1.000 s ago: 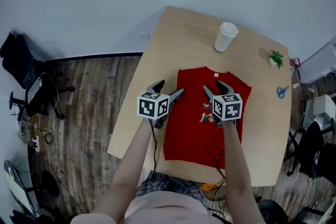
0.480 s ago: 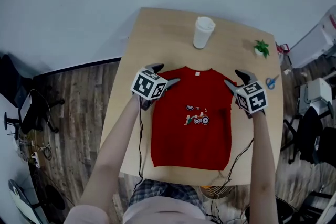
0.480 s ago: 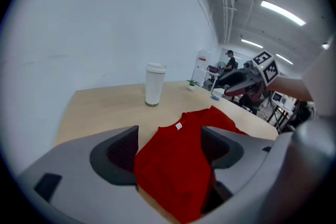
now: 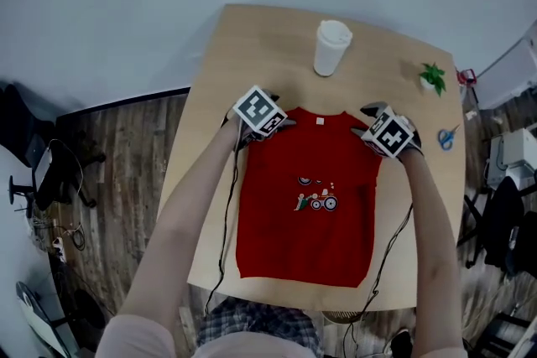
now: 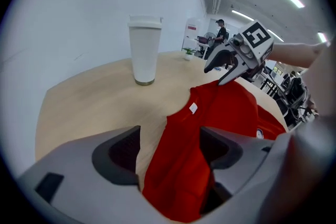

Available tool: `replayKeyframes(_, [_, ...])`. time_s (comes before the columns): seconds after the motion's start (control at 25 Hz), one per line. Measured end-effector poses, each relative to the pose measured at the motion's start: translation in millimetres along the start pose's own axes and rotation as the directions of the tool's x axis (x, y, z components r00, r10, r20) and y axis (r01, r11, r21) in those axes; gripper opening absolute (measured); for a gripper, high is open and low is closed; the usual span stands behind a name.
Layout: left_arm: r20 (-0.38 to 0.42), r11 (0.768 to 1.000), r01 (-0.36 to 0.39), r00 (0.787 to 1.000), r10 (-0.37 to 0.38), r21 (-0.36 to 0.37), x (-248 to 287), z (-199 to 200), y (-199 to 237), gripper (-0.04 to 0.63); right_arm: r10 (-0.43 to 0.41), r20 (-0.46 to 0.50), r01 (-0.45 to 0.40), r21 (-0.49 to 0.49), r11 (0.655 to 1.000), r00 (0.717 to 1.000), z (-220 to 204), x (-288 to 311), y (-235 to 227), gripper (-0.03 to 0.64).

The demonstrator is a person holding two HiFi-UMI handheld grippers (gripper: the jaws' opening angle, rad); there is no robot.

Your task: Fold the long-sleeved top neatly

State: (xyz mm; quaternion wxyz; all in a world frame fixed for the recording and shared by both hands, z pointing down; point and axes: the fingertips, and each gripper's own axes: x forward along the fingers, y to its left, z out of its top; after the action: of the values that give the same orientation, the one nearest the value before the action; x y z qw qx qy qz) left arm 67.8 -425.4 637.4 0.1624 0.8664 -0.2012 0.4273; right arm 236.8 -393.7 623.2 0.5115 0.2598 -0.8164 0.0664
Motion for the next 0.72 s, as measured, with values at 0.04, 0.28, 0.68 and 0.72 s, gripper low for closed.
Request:
replayKeyframes(0.04, [-0.025, 1.0, -0.002, 1.0, 0.002, 0.011, 5.7, -2.8, 1.9, 0.35, 0.01, -0.008, -0.01, -0.001, 1.0, 1.0, -1.9, 8.3, -1.3, 0.23])
replayKeyframes(0.28, [-0.143, 0.997, 0.015, 0.99, -0.003, 0.08, 28.4, -13.9, 5.0, 0.284, 0.065, -0.068, -0.064, 0.016, 0.998, 0.996, -14.7, 38.9, -5.8, 0.218])
replayKeyframes(0.68, [-0.216, 0.988, 0.074, 0.975, -0.043, 0.136, 36.5, -23.6, -9.2, 0.151, 0.21, -0.081, -0.198, 0.129, 0.972, 0.974, -21.1, 51.5, 5.8, 0.157])
replayKeyframes(0.72, [-0.221, 0.987, 0.08, 0.974, -0.047, 0.142, 36.6, -24.2, -11.1, 0.133, 0.218, -0.079, -0.207, 0.128, 0.97, 0.973, -20.9, 51.5, 8.1, 0.141])
